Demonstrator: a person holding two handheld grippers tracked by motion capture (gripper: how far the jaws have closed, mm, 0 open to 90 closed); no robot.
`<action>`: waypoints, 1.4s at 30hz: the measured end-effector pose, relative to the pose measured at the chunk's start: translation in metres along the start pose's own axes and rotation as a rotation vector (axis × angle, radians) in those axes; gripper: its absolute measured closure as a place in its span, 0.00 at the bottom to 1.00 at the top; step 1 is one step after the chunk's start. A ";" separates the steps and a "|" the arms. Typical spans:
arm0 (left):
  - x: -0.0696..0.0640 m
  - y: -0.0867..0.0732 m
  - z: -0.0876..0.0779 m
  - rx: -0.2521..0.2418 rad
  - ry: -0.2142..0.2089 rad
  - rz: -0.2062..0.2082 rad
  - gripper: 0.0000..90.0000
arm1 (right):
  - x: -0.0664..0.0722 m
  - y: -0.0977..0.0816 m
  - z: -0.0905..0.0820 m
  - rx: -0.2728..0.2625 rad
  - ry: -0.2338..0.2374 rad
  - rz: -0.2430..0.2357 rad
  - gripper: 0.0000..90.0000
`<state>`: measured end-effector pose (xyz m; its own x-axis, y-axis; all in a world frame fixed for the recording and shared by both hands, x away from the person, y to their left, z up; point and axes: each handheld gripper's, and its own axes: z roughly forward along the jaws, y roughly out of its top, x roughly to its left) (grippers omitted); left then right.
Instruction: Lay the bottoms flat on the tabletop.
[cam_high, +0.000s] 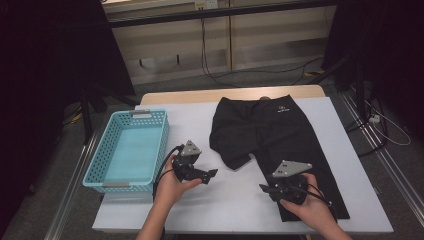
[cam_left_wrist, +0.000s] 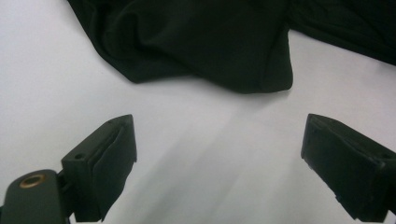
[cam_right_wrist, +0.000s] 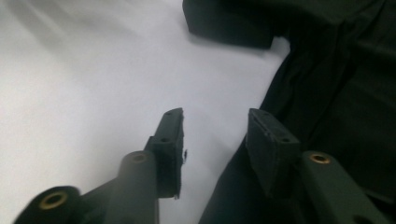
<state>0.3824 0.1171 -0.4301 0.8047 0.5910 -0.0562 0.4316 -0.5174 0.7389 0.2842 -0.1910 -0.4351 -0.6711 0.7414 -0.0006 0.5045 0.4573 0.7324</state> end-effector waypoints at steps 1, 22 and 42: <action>0.000 0.000 0.000 0.000 0.004 -0.002 0.11 | 0.000 0.003 0.002 -0.002 0.000 -0.004 0.55; 0.001 -0.009 -0.007 0.009 0.025 -0.019 0.11 | 0.016 0.065 0.071 -0.037 0.038 -0.110 0.60; 0.003 -0.016 -0.017 -0.001 0.037 -0.040 0.11 | -0.054 0.085 0.061 -0.168 -0.022 0.147 1.00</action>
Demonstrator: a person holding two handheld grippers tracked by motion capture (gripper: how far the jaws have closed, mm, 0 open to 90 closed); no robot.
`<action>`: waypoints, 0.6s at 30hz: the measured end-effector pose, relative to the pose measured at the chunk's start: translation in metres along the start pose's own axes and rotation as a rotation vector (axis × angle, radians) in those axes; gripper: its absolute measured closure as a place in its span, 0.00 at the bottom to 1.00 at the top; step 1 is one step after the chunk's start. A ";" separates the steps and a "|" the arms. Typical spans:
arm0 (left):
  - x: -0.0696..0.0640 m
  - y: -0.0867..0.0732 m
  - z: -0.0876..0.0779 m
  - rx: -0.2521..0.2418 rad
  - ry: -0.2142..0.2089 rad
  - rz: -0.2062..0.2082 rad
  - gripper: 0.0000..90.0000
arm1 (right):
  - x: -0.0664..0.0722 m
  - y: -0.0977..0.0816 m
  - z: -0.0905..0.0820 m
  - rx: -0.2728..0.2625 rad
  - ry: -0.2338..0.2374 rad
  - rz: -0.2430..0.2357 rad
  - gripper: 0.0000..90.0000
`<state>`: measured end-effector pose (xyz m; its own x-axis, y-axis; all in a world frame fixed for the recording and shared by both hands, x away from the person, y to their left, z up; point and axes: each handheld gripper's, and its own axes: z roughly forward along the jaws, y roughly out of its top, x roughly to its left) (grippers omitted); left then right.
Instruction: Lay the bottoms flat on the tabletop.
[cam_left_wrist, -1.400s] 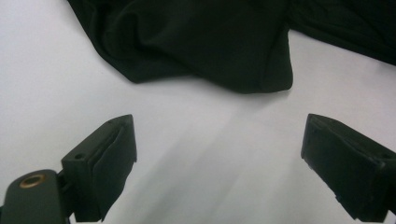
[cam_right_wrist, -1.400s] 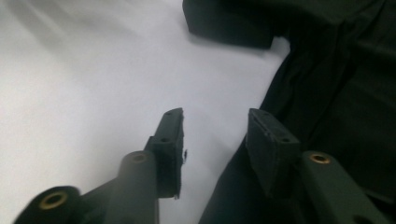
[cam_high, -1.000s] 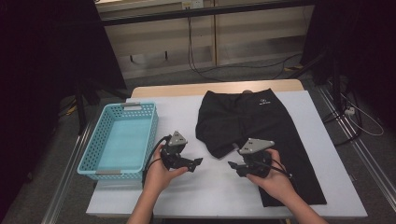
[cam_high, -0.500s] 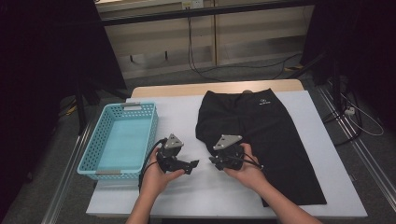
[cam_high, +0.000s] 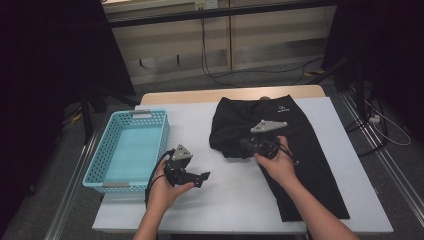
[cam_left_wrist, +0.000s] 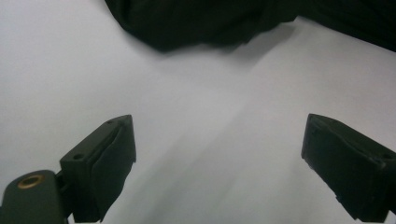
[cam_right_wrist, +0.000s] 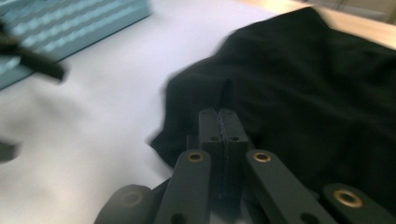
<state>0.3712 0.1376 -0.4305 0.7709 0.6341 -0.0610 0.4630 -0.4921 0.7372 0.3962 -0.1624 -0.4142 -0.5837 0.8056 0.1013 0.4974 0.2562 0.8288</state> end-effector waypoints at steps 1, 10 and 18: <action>0.000 0.000 0.000 -0.002 -0.001 0.000 0.11 | -0.006 0.000 -0.001 -0.006 -0.017 0.006 1.00; 0.001 0.000 0.004 0.005 -0.007 0.000 0.11 | -0.029 -0.022 0.017 0.127 -0.078 0.010 1.00; 0.000 0.001 0.006 0.006 -0.010 0.001 0.11 | -0.021 -0.024 0.018 0.145 -0.083 -0.014 0.72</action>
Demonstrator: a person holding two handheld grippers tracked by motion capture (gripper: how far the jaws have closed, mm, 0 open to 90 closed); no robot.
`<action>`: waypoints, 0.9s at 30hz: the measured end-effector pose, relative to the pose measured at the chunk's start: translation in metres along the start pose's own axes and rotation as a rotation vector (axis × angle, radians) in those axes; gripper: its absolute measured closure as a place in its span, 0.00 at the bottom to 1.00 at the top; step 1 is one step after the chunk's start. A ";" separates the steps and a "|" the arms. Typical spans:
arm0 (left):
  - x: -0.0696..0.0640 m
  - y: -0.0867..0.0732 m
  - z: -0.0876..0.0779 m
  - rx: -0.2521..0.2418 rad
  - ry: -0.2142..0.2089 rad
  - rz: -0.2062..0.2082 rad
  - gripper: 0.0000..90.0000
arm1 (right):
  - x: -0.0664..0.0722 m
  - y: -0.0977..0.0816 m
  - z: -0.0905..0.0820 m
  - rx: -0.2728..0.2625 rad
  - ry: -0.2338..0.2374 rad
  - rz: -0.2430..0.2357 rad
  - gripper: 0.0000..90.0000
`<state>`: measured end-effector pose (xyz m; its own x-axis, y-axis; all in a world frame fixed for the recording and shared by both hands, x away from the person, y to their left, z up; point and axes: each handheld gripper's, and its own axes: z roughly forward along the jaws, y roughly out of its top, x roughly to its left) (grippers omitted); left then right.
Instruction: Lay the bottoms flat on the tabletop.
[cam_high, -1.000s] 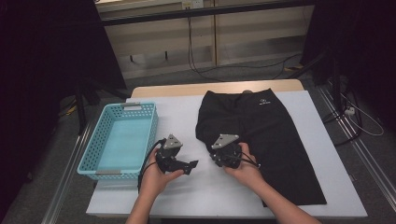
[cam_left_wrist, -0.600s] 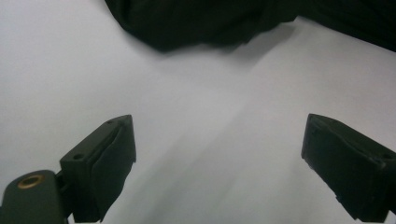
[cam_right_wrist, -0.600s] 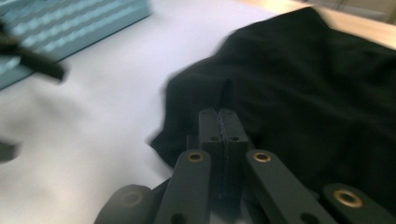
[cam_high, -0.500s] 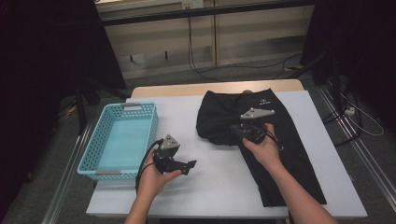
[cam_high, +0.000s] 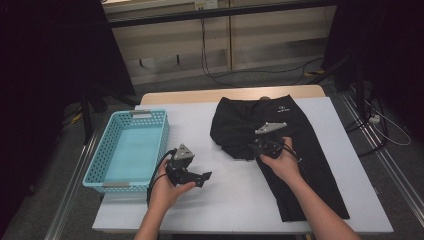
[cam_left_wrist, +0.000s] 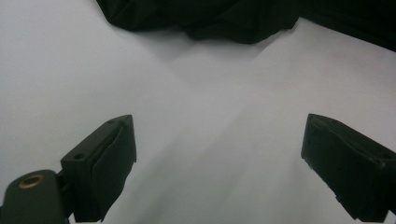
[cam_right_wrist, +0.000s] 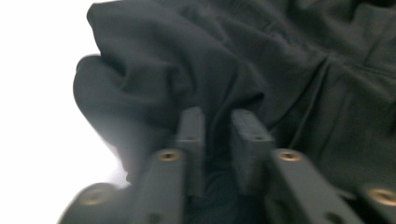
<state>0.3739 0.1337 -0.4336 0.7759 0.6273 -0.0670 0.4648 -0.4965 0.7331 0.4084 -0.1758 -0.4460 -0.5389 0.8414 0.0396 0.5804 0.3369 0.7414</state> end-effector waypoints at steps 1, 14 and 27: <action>0.000 0.000 0.000 0.000 -0.001 0.000 0.11 | 0.001 0.001 -0.003 -0.004 -0.003 0.011 0.68; 0.000 0.002 -0.002 -0.004 0.002 0.006 0.11 | 0.036 0.008 -0.031 -0.083 0.039 -0.099 0.38; -0.001 -0.001 -0.005 -0.005 0.006 0.006 0.11 | 0.076 0.009 0.000 -0.010 0.141 -0.208 0.63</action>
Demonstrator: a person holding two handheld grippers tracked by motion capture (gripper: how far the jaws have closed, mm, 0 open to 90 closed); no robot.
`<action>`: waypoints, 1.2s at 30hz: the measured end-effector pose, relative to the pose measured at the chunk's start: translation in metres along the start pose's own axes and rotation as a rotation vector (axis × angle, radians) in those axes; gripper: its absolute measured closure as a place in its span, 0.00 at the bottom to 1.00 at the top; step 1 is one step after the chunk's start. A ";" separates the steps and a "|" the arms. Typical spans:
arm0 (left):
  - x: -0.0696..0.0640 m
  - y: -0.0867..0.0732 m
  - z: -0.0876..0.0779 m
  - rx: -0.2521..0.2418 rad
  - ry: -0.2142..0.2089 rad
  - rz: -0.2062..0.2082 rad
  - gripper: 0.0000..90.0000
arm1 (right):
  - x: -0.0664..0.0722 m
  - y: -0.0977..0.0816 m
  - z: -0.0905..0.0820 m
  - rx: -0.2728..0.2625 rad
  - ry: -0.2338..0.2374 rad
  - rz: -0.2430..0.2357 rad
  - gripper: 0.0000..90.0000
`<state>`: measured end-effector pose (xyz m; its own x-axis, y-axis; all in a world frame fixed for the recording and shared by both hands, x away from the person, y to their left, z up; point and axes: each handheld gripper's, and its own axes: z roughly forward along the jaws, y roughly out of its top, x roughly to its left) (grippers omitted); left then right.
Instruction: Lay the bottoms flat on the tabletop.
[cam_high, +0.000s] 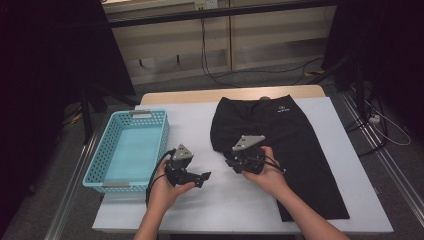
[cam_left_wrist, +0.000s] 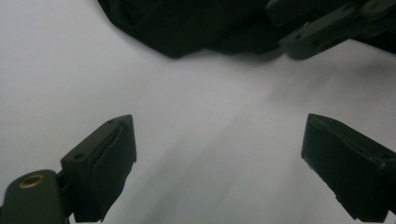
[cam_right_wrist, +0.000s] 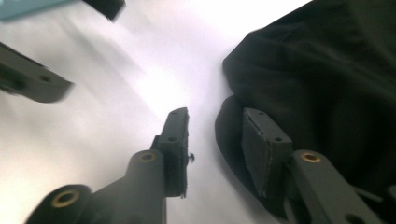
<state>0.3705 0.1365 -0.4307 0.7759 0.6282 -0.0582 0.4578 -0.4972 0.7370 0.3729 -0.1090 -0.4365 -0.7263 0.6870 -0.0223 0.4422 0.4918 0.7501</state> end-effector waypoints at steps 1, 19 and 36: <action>0.000 0.000 0.000 -0.001 0.000 -0.002 0.11 | 0.000 -0.001 0.006 0.003 -0.008 0.000 0.59; 0.004 -0.008 0.003 0.029 0.008 -0.015 0.11 | -0.014 0.002 0.002 -0.016 -0.008 0.060 0.99; 0.002 -0.005 0.006 0.016 0.000 -0.007 0.12 | -0.023 0.021 -0.038 -0.204 0.082 0.139 0.98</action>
<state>0.3728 0.1367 -0.4382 0.7724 0.6320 -0.0636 0.4706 -0.5022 0.7254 0.3792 -0.1347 -0.3947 -0.7099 0.6906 0.1381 0.4318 0.2719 0.8600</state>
